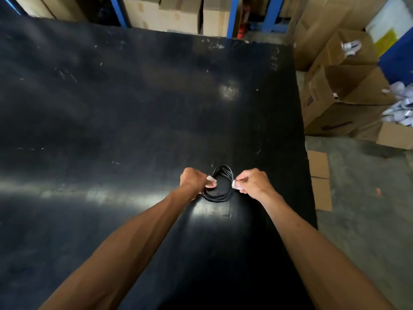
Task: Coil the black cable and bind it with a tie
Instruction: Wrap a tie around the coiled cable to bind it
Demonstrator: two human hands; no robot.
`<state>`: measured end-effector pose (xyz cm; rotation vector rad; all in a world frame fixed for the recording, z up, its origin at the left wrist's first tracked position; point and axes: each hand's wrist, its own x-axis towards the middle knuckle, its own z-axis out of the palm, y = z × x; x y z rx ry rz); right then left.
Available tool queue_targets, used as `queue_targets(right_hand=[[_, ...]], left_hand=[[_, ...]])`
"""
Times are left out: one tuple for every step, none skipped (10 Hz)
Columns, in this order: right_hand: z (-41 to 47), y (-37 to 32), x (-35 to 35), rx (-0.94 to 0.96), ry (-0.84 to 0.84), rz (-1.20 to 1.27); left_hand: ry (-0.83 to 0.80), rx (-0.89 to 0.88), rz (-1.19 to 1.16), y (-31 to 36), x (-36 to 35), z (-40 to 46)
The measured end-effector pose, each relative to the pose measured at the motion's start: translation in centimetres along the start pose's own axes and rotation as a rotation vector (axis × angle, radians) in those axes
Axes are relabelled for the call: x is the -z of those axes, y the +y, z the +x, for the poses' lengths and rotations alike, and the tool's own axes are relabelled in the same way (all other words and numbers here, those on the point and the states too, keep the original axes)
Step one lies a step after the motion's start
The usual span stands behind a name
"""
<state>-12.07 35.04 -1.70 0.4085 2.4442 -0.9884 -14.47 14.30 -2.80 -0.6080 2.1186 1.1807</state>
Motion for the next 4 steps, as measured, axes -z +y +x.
queue_targets(right_hand=[[0.4, 0.4, -0.6, -0.006, 0.024, 0.001], [0.3, 0.9, -0.9, -0.022, 0.071, 0.014], [0.4, 1.0, -1.3, -0.039, 0.076, 0.026], [-0.3, 2.0, -1.9, -0.044, 0.099, 0.005]], left_hand=[[0.193, -0.173, 0.296, -0.4, -0.7, -0.2], [0.199, -0.224, 0.362, -0.7, -0.6, -0.7], [0.166, -0.226, 0.397, -0.5, -0.9, -0.5], [0.209, -0.246, 0.334, -0.4, -0.3, -1.7]])
